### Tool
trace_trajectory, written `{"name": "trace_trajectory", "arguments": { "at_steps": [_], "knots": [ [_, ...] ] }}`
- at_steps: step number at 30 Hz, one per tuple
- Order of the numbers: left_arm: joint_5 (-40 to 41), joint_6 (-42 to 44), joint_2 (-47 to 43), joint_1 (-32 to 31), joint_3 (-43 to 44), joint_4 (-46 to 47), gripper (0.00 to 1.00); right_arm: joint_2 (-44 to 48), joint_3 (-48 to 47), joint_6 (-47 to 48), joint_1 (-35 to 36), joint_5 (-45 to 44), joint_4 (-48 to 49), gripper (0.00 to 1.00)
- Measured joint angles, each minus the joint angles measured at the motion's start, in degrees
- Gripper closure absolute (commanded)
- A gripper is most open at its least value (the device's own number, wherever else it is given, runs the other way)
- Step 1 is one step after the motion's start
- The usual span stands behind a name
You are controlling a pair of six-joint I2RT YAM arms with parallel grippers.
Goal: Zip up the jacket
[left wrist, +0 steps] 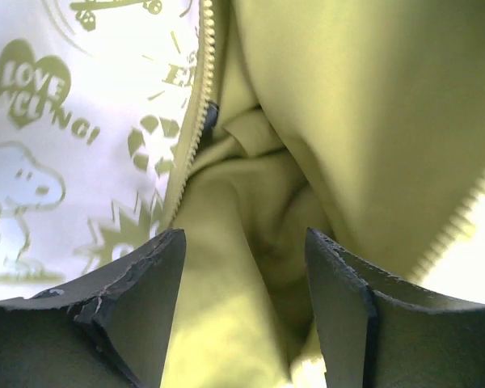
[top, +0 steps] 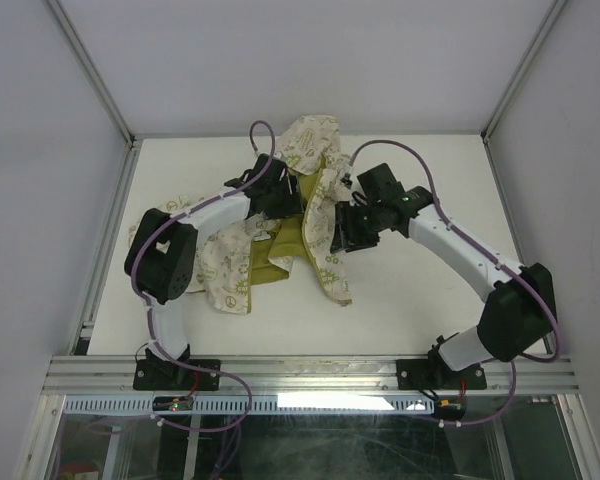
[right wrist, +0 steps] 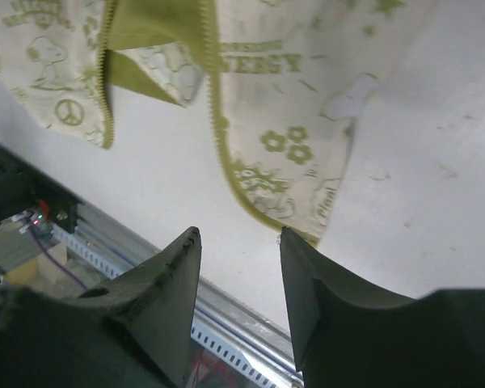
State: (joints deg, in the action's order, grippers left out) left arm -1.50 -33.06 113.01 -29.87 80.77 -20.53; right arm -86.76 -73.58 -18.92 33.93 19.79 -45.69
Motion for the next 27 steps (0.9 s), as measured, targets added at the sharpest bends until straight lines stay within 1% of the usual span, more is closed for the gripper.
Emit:
{"name": "trace_trajectory", "arguments": {
  "at_steps": [2, 5, 10, 12, 14, 17, 19, 22, 27],
  "knots": [
    [0.0, -0.2, -3.9, 0.0, -1.9, -0.2, 0.34, 3.3, 4.2, 0.7, -2.4, -2.2, 0.7, 0.53],
    [0.0, -1.1, -10.6, 0.0, -5.4, -0.5, 0.32, 7.0, 9.7, 0.9, -3.9, -4.9, 2.6, 0.5],
    [-0.3, -5.7, -24.2, -1.1, -16.1, -0.5, 0.32, 11.4, 20.6, -0.2, -4.0, -7.6, 10.2, 0.49],
    [-0.6, -8.8, -28.4, -3.4, -20.8, -0.2, 0.32, 12.1, 23.5, -1.0, -4.0, -8.1, 13.2, 0.49],
    [-1.6, -11.7, -30.3, -7.2, -24.7, 1.1, 0.32, 12.6, 26.6, -1.9, -4.0, -8.6, 17.0, 0.49],
    [-2.5, -14.6, -30.3, -12.8, -28.5, 3.1, 0.34, 13.6, 30.5, -3.3, -4.0, -9.2, 22.7, 0.49],
    [-3.2, -16.1, -29.1, -15.6, -29.0, 4.2, 0.37, 14.5, 32.6, -4.2, -4.0, -9.4, 25.6, 0.49],
    [-3.4, -18.9, -26.1, -17.8, -29.0, 8.9, 0.44, 15.9, 34.6, -5.7, -4.0, -9.6, 29.8, 0.49],
    [-3.4, -23.0, -20.3, -19.7, -29.2, 15.6, 0.5, 16.8, 35.4, -6.3, -4.0, -9.5, 34.6, 0.49]
  ]
}}
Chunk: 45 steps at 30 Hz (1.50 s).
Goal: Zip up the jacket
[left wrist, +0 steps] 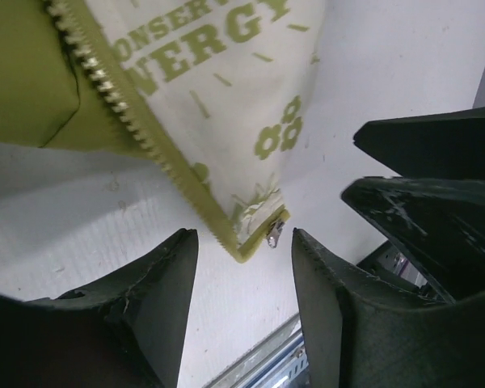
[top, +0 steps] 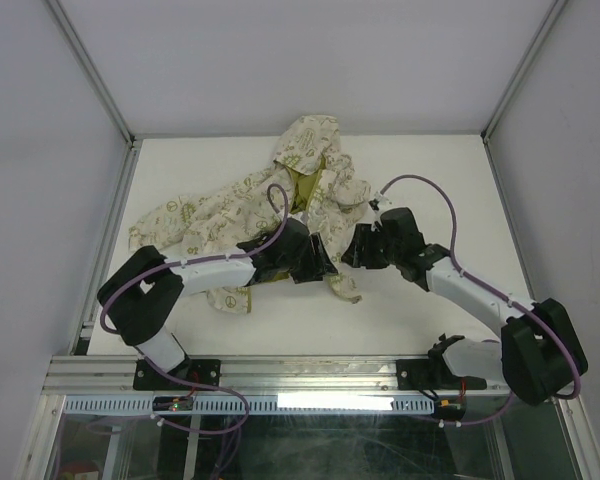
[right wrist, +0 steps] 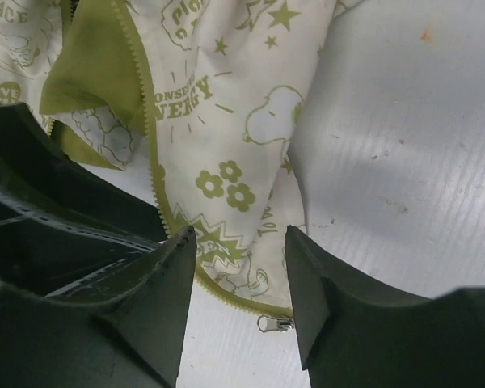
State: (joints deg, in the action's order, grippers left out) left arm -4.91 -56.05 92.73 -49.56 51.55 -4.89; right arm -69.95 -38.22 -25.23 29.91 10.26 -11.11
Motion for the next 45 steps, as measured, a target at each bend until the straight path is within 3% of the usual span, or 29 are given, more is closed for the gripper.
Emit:
{"name": "trace_trajectory", "arguments": {
  "at_steps": [4, 8, 10, 13, 18, 22, 28, 32, 45],
  "knots": [
    [0.6, -3.1, 1.9, -0.4, -2.0, 2.2, 0.53, 0.6, 0.9, 0.3, 0.0, 0.6, 1.9, 0.48],
    [2.0, -4.7, 1.9, -0.4, -3.4, 2.2, 0.64, 1.6, 2.2, 0.7, 0.0, 1.2, 2.4, 0.48],
    [2.4, -4.7, 1.9, -0.3, -3.4, 3.0, 0.75, 2.1, 2.8, 1.0, 0.0, 1.6, 2.5, 0.48],
    [2.7, -4.2, 2.1, -0.3, -3.4, 4.9, 1.0, 2.6, 3.7, 1.4, 0.0, 2.4, 3.1, 0.46],
    [4.0, 1.4, 1.3, 0.6, -4.6, 9.1, 1.0, 2.6, 4.1, 3.4, 0.0, 6.0, 3.7, 0.42],
    [2.4, 7.9, -4.5, 4.2, -9.8, 12.8, 1.0, 2.2, 3.9, 5.2, 0.0, 10.0, 4.0, 0.41],
    [-8.3, 18.9, -14.3, 13.6, -12.8, 17.8, 1.0, 1.6, 3.3, 6.5, 0.0, 15.8, 6.2, 0.38],
    [-16.5, 24.1, -17.6, 15.8, -12.1, 18.4, 1.0, 1.6, 2.4, 6.8, 0.4, 18.3, 9.6, 0.36],
    [-34.9, 26.4, -18.2, 19.7, -5.4, 16.0, 1.0, -0.2, 0.6, 12.3, 4.9, 19.1, 22.7, 0.33]
  ]
}}
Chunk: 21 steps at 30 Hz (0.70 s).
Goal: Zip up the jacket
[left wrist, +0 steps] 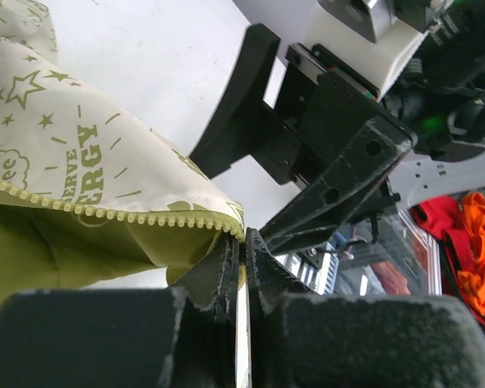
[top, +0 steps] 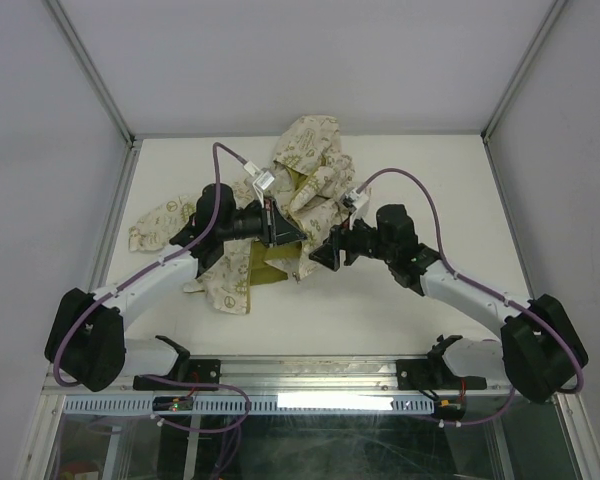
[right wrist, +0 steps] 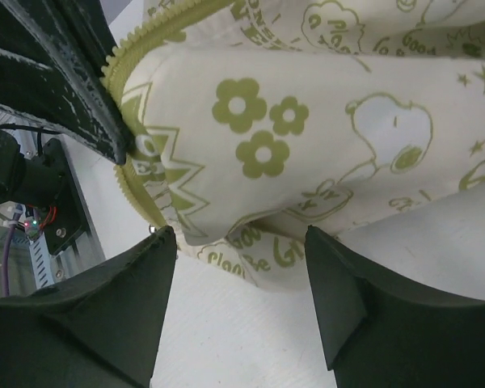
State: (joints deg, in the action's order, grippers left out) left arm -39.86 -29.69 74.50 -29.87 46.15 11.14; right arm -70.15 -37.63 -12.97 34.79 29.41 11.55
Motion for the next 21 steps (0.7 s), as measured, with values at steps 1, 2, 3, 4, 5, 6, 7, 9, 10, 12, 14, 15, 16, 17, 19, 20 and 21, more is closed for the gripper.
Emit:
{"name": "trace_trajectory", "arguments": {
  "at_steps": [1, 2, 3, 4, 5, 6, 7, 9, 10, 12, 14, 15, 16, 17, 19, 20, 21],
  "knots": [
    [-1.2, 0.1, -0.2, 0.2, 0.0, -0.2, 1.0, -0.3, 0.0, 0.3, 0.0, 0.2, 0.6, 0.33],
    [-2.3, 0.2, -0.3, 0.3, 0.1, -0.5, 1.0, -0.6, 0.0, 1.0, 0.0, 0.7, 1.7, 0.33],
    [-3.2, 0.2, -0.5, 0.4, 0.1, -0.8, 1.0, -0.9, 0.0, 1.4, 0.0, 1.1, 2.7, 0.34],
    [-4.2, 0.2, -0.6, 0.4, 0.2, -0.9, 1.0, -1.3, 0.0, 1.9, 0.1, 1.7, 4.4, 0.36],
    [-4.7, 0.2, -0.7, 0.4, 0.3, -0.9, 1.0, -1.7, 0.0, 2.2, 0.1, 2.3, 5.8, 0.4],
    [-5.5, 0.2, -1.0, 0.4, 0.3, -0.9, 1.0, -2.1, 0.0, 2.5, 0.1, 3.1, 7.4, 0.45],
    [-5.8, 0.1, -1.1, 0.4, 0.3, -0.9, 1.0, -2.6, 0.0, 2.8, 0.2, 4.0, 9.3, 0.55],
    [-6.5, 0.1, -1.5, 0.4, 0.3, -0.9, 1.0, -3.8, 0.0, 3.1, 0.5, 5.7, 12.3, 0.78],
    [-6.6, 0.1, -1.7, 0.4, 0.3, -0.9, 1.0, -4.4, 0.0, 3.3, 0.7, 6.6, 13.2, 0.86],
    [-6.5, 0.1, -1.8, 0.8, 0.3, -0.9, 1.0, -5.5, -0.3, 3.5, 0.8, 8.3, 13.4, 0.86],
    [-5.2, 0.0, -2.2, 1.3, 0.3, -1.5, 0.91, -6.5, -1.7, 3.6, 0.9, 9.3, 12.1, 1.0],
    [-3.9, -0.2, -2.8, 1.5, 0.2, -2.3, 0.83, -7.0, -2.8, 3.7, 1.0, 9.7, 10.8, 1.0],
    [-2.8, -0.2, -3.5, 1.6, 0.1, -2.8, 0.74, -7.3, -4.0, 3.9, 1.0, 9.9, 9.5, 1.0],
    [-0.7, -0.4, -4.6, 1.9, -0.2, -3.1, 0.68, -7.5, -5.3, 3.9, 1.0, 10.1, 8.0, 1.0],
    [2.9, -0.6, -7.2, 1.9, -1.4, -3.5, 0.58, -7.5, -7.1, 3.8, 0.9, 10.1, 5.9, 1.0],
    [5.1, -0.8, -8.7, 1.9, -2.2, -3.7, 0.52, -7.5, -7.8, 3.6, 0.9, 10.0, 5.1, 1.0],
    [6.5, -0.9, -10.0, 1.9, -3.0, -4.1, 0.47, -7.5, -8.6, 3.3, 1.0, 9.7, 3.8, 1.0]
  ]
}}
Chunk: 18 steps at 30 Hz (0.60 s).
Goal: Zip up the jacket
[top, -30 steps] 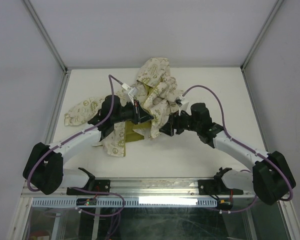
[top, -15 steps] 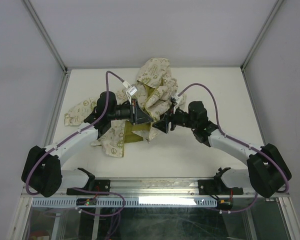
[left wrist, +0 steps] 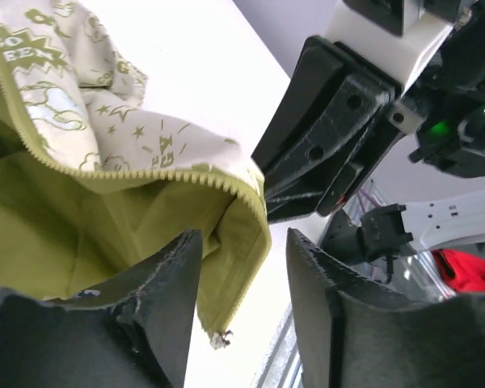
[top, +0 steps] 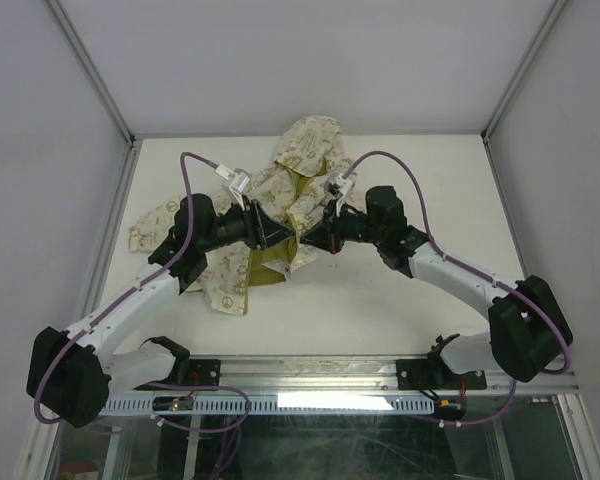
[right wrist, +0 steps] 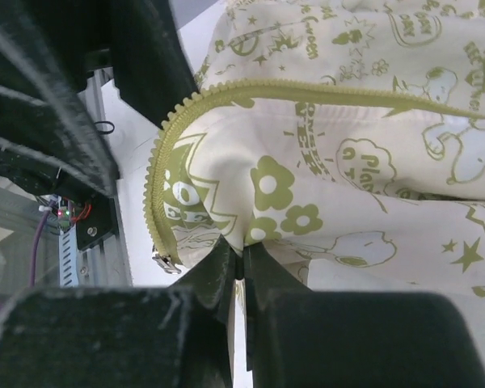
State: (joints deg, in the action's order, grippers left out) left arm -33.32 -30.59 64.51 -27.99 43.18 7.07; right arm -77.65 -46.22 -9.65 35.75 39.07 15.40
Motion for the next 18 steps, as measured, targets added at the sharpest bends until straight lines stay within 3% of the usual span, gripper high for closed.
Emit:
{"name": "trace_trajectory", "arguments": {
  "at_steps": [8, 15, 18],
  "knots": [
    [6.4, -3.1, -6.3, -1.0, -5.3, -1.7, 0.24, -2.0, -8.2, -2.4, 0.8, -8.0, -14.6, 1.0],
    [19.9, -3.1, -4.4, -13.5, -5.7, -2.7, 0.32, -4.5, -10.7, -5.1, 1.8, -13.7, -21.1, 1.0],
    [26.2, -3.0, -1.3, -14.8, -5.3, -4.2, 0.37, -4.7, -10.7, -6.1, 2.1, -14.9, -22.1, 1.0]
  ]
}}
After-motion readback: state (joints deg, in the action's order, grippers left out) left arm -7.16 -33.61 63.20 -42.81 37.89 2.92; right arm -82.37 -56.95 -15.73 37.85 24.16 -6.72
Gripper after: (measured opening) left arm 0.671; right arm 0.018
